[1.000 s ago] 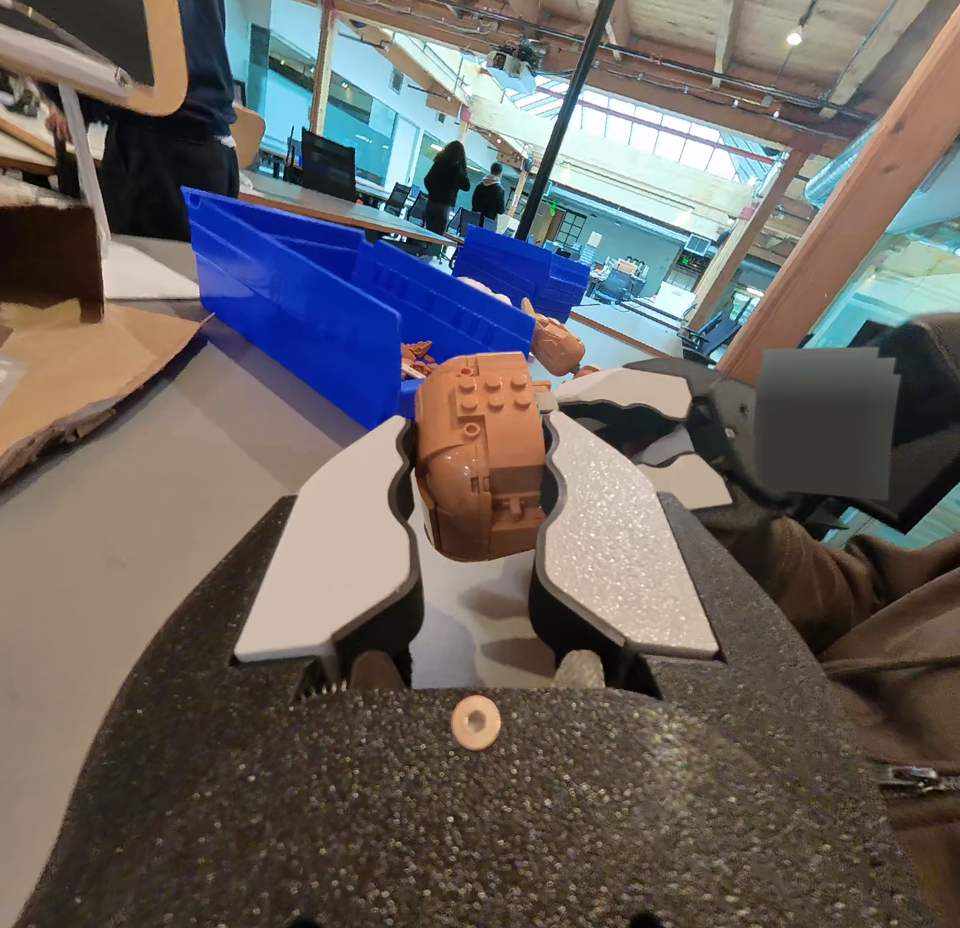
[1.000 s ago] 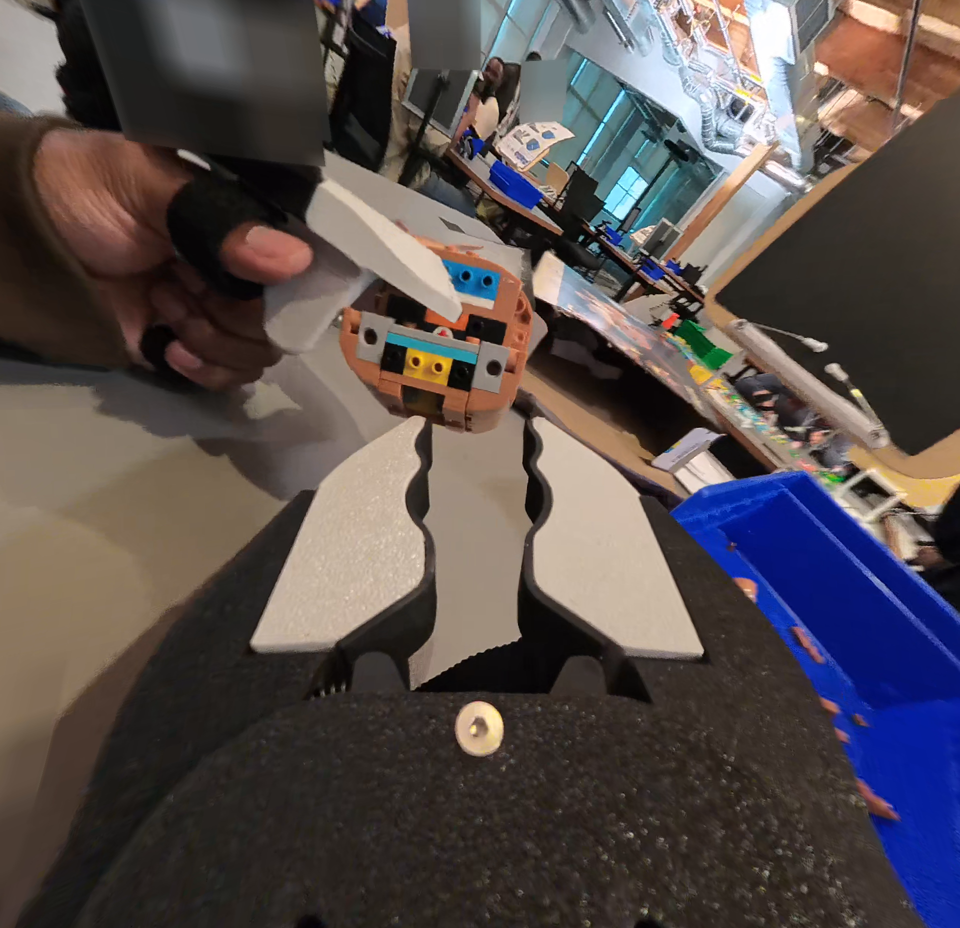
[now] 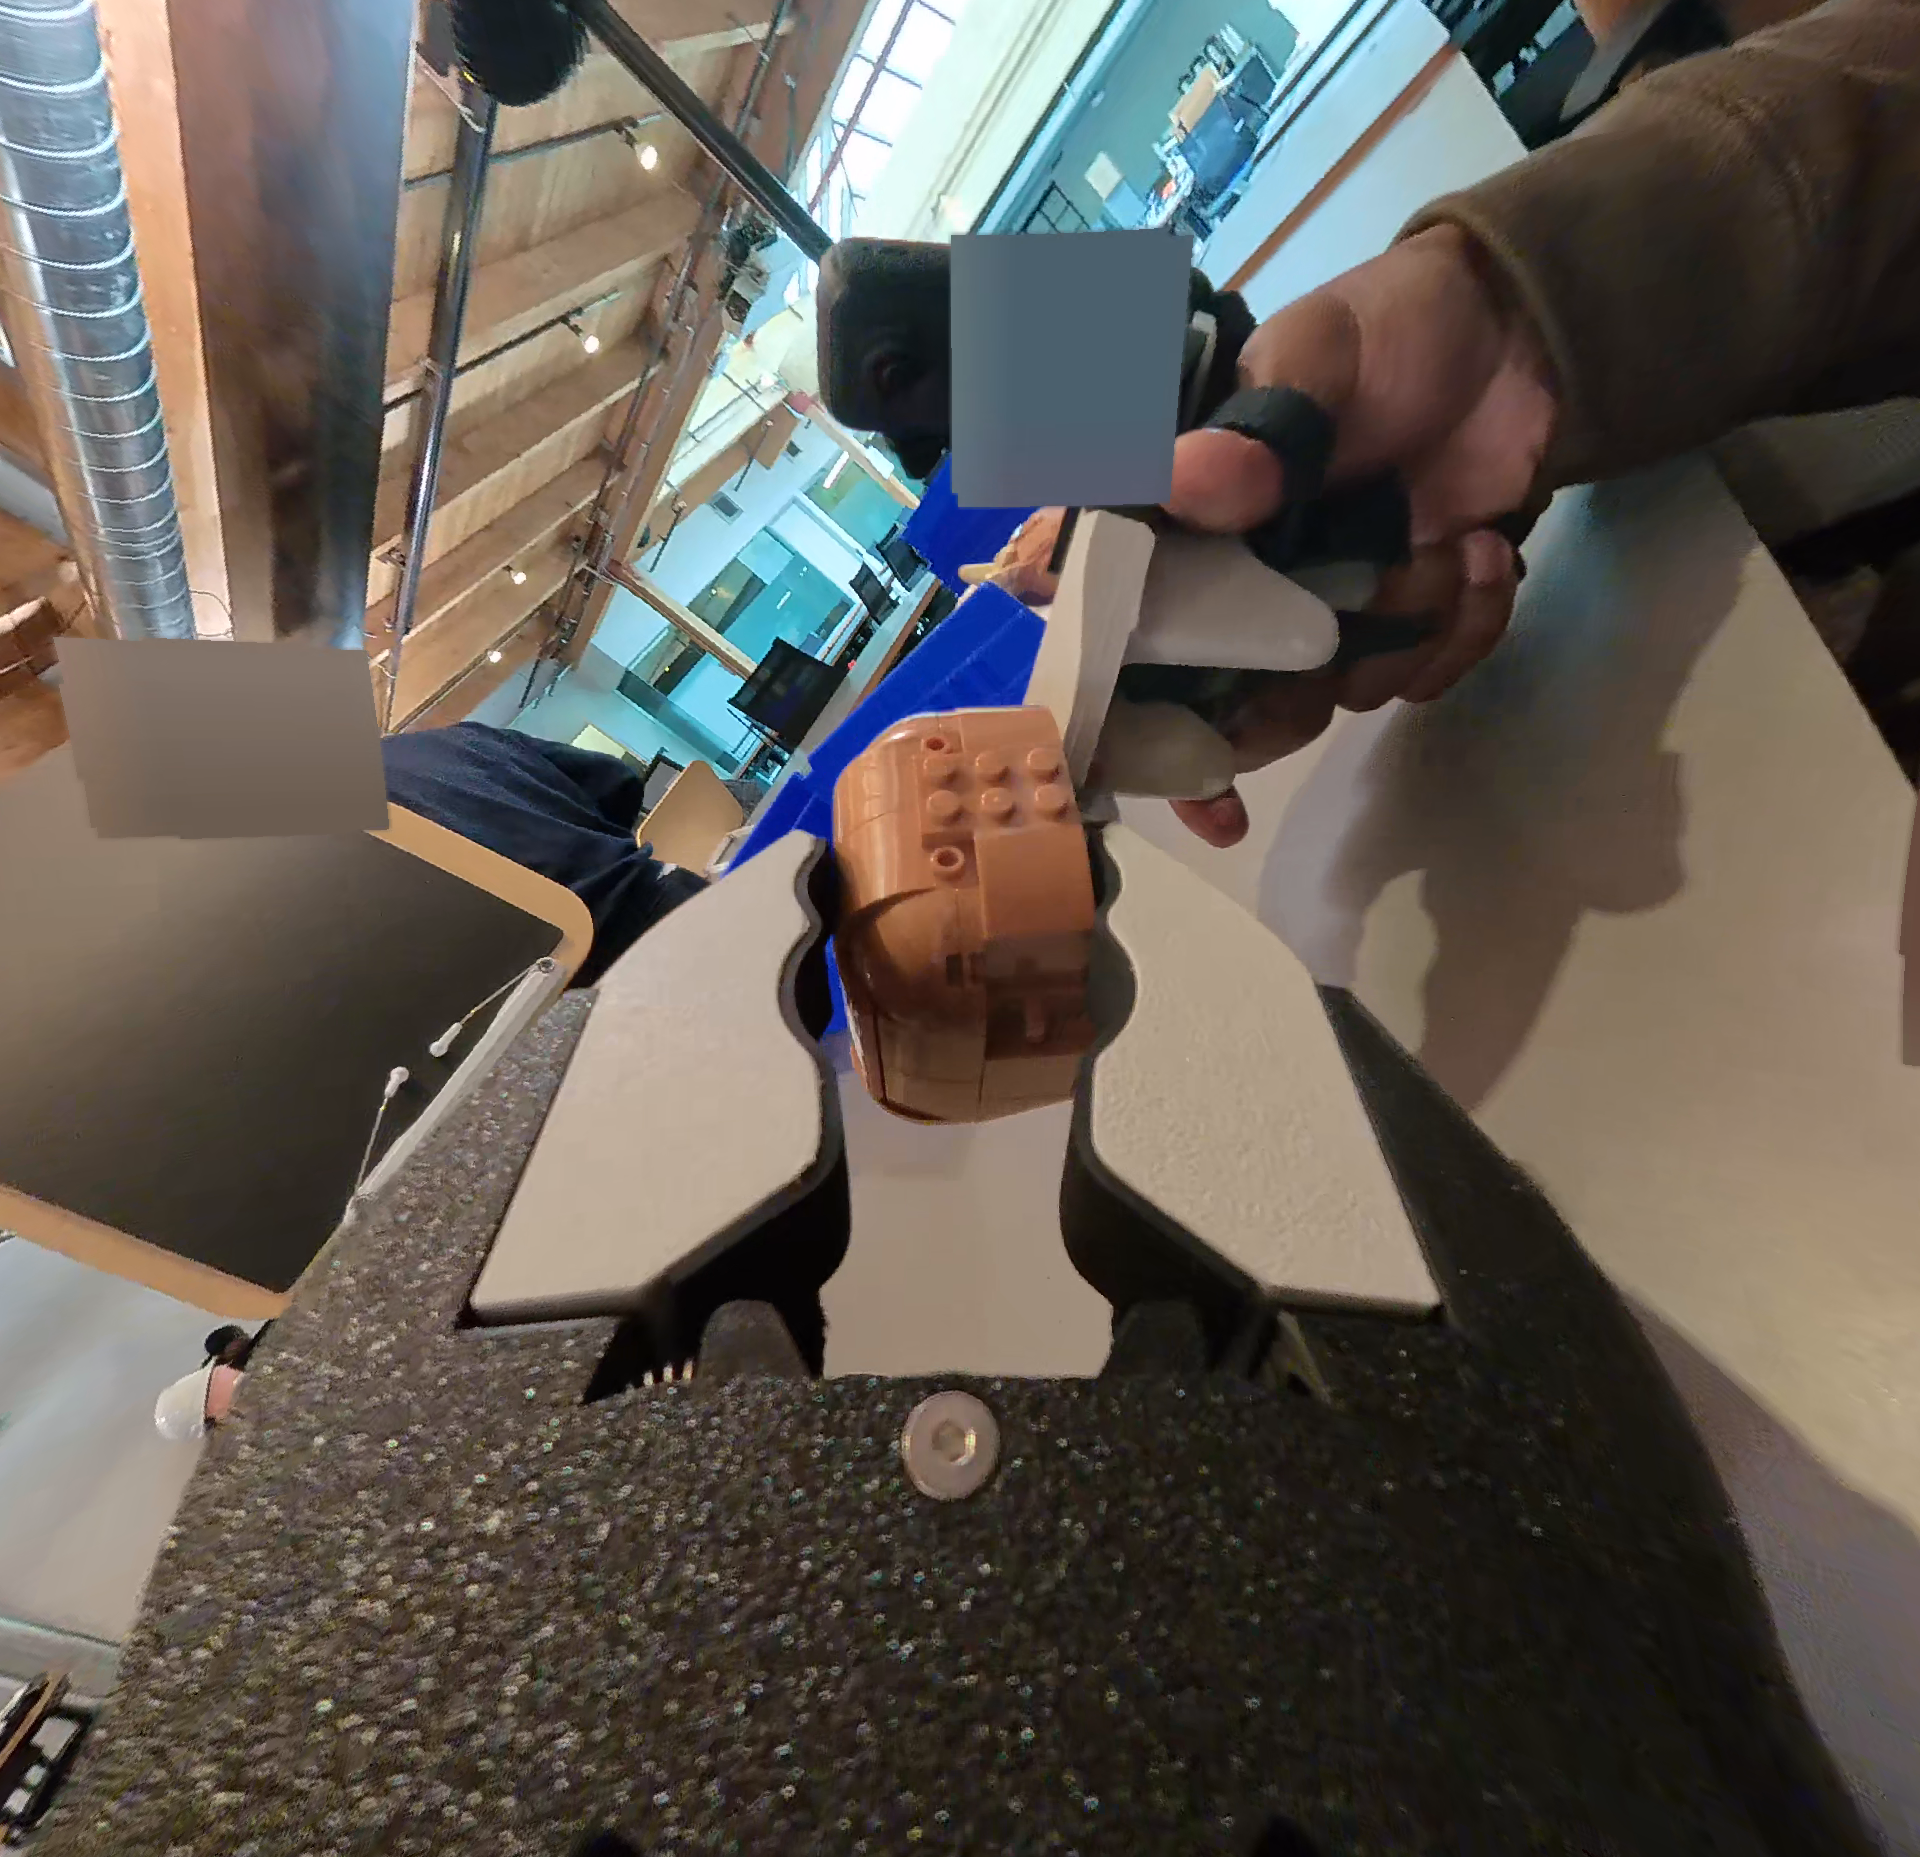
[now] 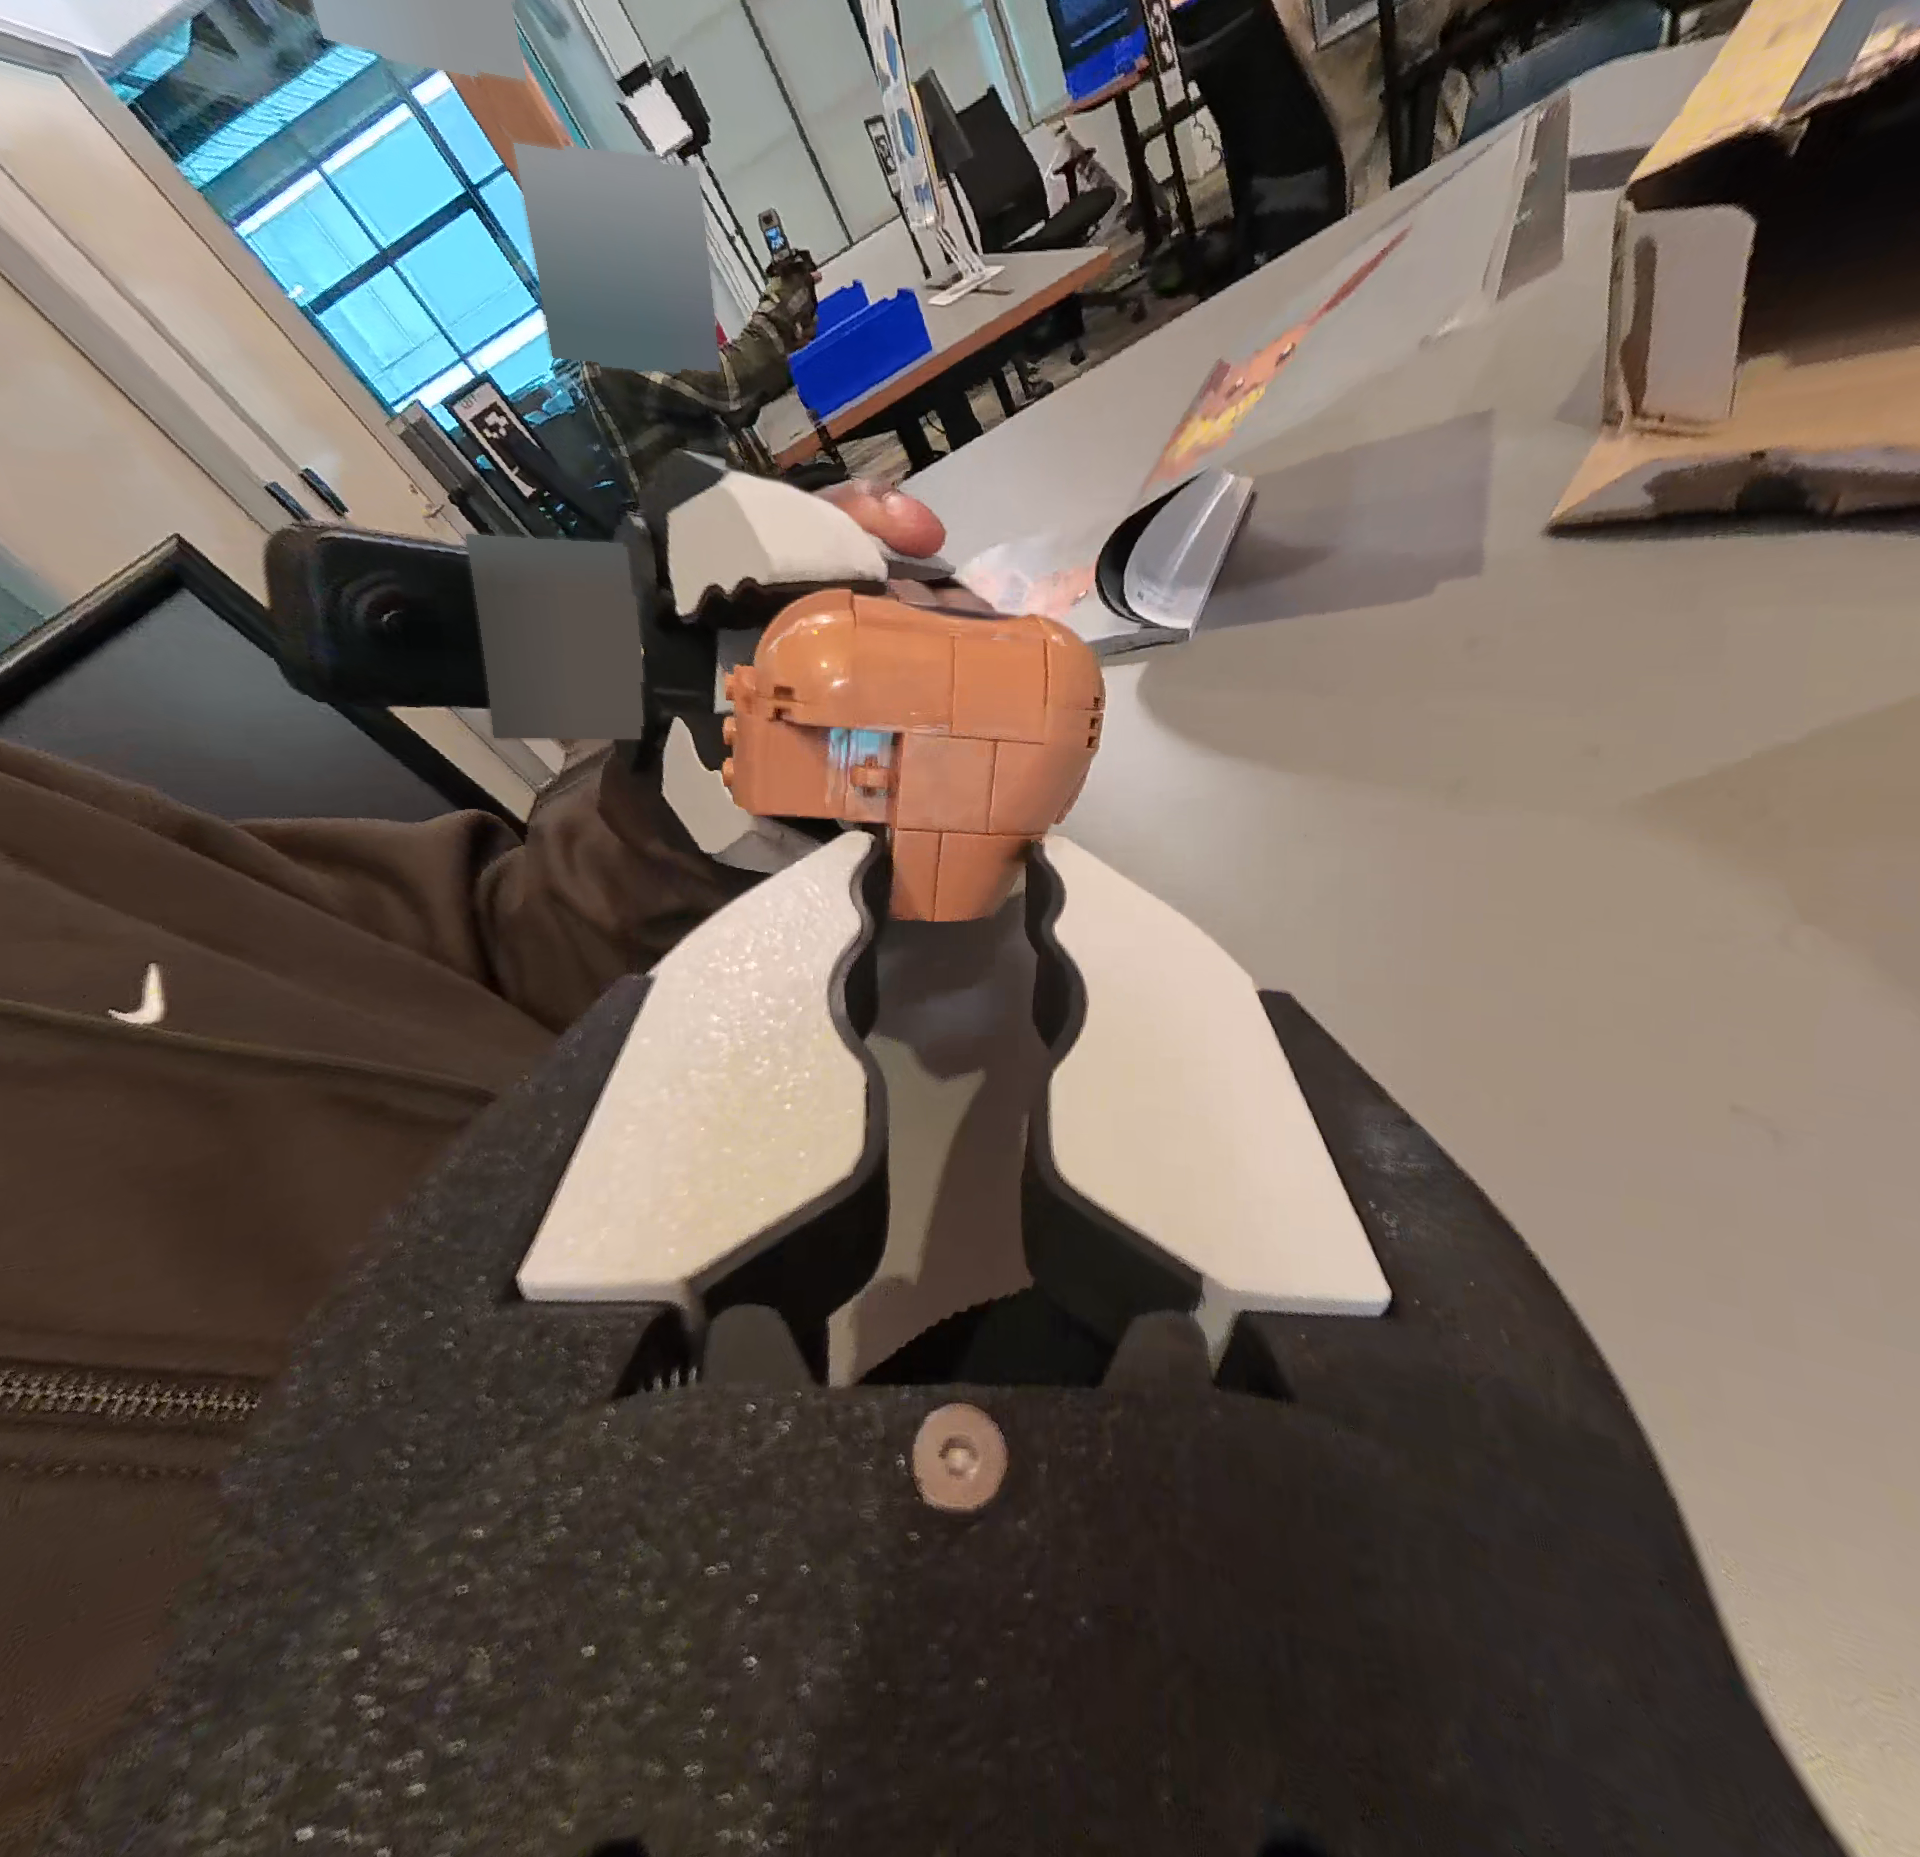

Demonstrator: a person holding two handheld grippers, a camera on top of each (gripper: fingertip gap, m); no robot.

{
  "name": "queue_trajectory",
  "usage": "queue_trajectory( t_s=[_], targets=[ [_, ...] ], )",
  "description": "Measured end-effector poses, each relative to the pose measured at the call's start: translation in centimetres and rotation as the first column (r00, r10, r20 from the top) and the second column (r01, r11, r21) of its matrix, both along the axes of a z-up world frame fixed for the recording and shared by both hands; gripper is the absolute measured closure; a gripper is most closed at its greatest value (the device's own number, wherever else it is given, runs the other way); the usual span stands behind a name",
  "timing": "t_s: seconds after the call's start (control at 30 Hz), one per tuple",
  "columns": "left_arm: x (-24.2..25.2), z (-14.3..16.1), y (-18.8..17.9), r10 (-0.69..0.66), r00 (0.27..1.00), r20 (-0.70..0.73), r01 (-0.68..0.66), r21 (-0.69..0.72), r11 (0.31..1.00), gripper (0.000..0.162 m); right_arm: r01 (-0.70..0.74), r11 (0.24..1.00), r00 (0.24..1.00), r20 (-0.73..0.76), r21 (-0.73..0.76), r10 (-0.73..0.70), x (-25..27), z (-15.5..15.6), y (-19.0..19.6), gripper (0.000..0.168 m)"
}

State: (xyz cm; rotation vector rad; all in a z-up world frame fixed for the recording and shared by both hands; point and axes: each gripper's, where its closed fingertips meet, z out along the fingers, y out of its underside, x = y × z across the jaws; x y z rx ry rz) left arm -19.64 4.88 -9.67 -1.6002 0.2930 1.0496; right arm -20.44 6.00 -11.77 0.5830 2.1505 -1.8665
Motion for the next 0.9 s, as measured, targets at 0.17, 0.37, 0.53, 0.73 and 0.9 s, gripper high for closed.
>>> queue_trajectory(
  t_s=[0.17,0.37,0.53,0.73,0.9],
  targets=[
    [-0.01,-0.38,0.27,0.009,1.000,-0.019,-0.009,-0.028,1.000,0.116,-0.015,1.000,0.999,0.033,0.008,0.014,-0.06,-0.40,0.14,0.144],
    [-0.20,-0.72,0.33,0.016,1.000,0.006,-0.016,-0.045,0.999,0.116,-0.029,1.000,0.998,0.055,0.009,0.029,-0.17,-0.75,0.26,0.145],
    [-0.43,-1.06,0.36,0.022,0.999,0.047,-0.020,-0.055,0.998,0.116,-0.050,0.999,0.993,0.109,-0.021,0.052,-0.26,-1.10,0.36,0.146],
    [-0.39,-0.87,0.32,0.006,0.997,0.082,-0.004,-0.031,1.000,0.116,-0.085,0.992,0.977,0.186,-0.092,0.101,-0.05,-0.76,0.59,0.146],
    [-0.30,-0.60,0.32,-0.011,0.994,0.107,0.011,-0.003,1.000,0.116,-0.099,0.986,0.965,0.228,-0.137,0.129,0.09,-0.41,0.75,0.146]
  ],
)
